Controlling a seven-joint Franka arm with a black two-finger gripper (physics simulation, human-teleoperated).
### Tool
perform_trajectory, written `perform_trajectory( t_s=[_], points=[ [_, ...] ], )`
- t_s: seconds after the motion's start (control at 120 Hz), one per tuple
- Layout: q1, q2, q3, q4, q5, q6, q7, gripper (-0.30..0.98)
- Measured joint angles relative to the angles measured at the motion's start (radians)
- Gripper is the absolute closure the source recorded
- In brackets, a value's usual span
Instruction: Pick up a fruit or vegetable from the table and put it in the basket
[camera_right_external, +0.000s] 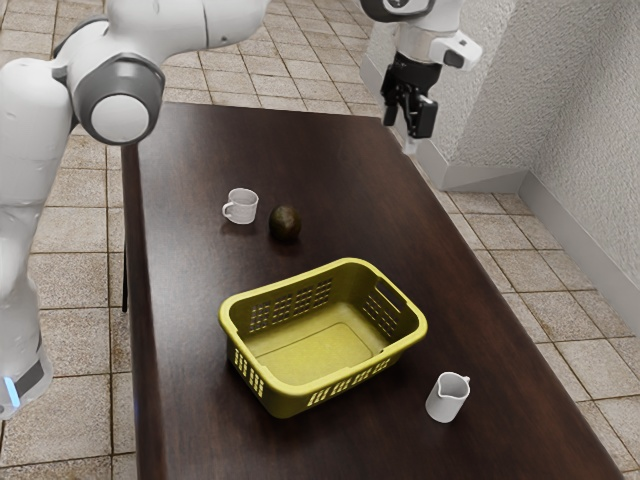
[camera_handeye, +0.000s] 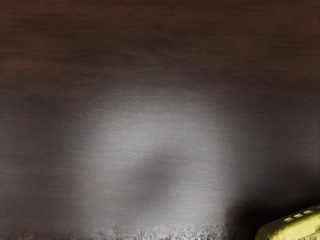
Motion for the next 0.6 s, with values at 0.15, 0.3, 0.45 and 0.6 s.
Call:
perform_trajectory(
  t_s=[0.15, 0.3, 0.45, 0.6],
  points=[
    [0.0, 0.001, 0.002, 0.003, -0.004, -0.025, 0.008, 0.0],
    [0.0, 0.001, 0.002, 0.003, -0.006, -0.037, 0.016, 0.0],
    [0.0, -0.115, 0.004, 0.089, -0.007, -0.063, 0.027, 0.0],
    [0.003, -0.128, 0.025, 0.09, 0.003, -0.095, 0.18, 0.0]
  ],
)
